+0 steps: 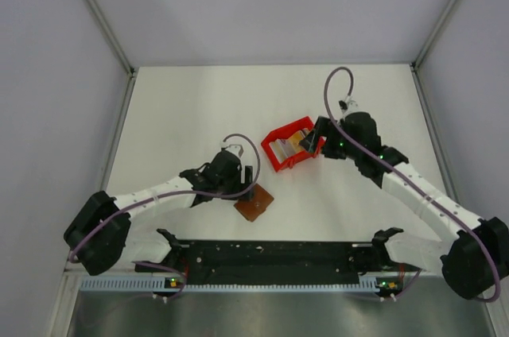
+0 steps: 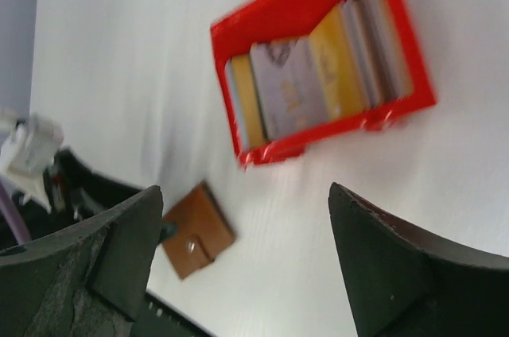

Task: Put the credit cards into the card holder
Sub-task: Open the card holder at the center of the board.

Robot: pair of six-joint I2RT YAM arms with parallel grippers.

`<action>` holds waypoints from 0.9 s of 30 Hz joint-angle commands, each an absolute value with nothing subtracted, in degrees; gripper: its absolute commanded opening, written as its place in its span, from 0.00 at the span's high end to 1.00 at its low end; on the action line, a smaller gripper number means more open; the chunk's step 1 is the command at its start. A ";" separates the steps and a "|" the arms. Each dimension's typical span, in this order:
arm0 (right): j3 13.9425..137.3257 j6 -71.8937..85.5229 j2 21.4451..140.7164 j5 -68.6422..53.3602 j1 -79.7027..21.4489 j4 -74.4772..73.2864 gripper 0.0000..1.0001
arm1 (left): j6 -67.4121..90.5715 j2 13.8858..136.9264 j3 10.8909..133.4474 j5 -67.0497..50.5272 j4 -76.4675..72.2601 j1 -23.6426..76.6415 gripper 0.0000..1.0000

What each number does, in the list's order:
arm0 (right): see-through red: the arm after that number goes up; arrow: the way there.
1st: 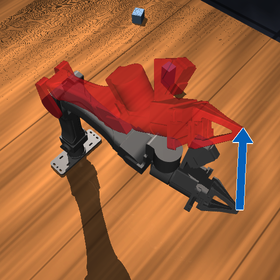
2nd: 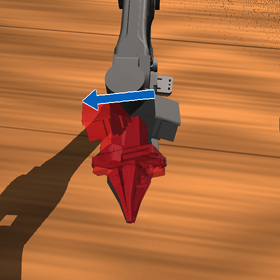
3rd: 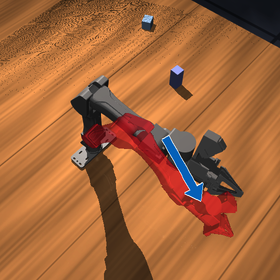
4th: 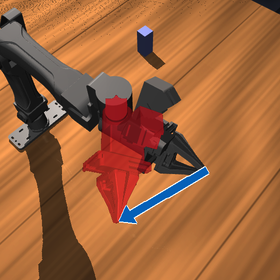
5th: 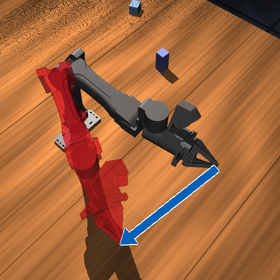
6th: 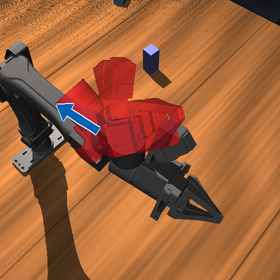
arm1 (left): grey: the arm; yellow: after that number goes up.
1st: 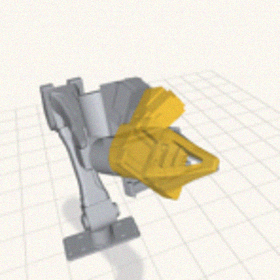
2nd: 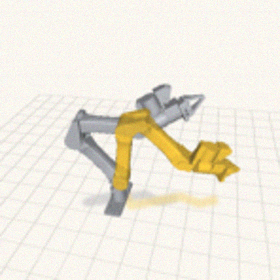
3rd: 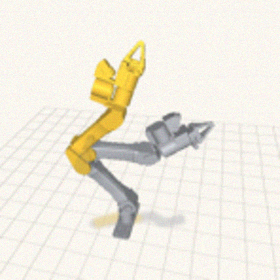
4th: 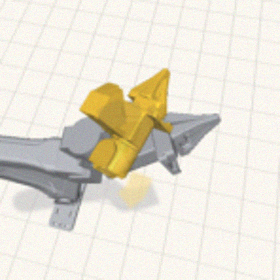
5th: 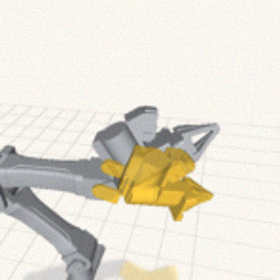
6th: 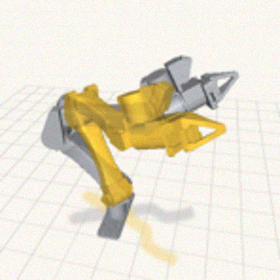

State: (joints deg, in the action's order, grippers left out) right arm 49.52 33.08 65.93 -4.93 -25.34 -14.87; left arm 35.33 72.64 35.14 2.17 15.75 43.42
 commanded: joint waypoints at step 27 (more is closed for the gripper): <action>38.85 61.26 85.26 -7.21 -54.05 2.30 0.50 | 42.63 68.03 27.15 -2.82 16.15 42.54 0.30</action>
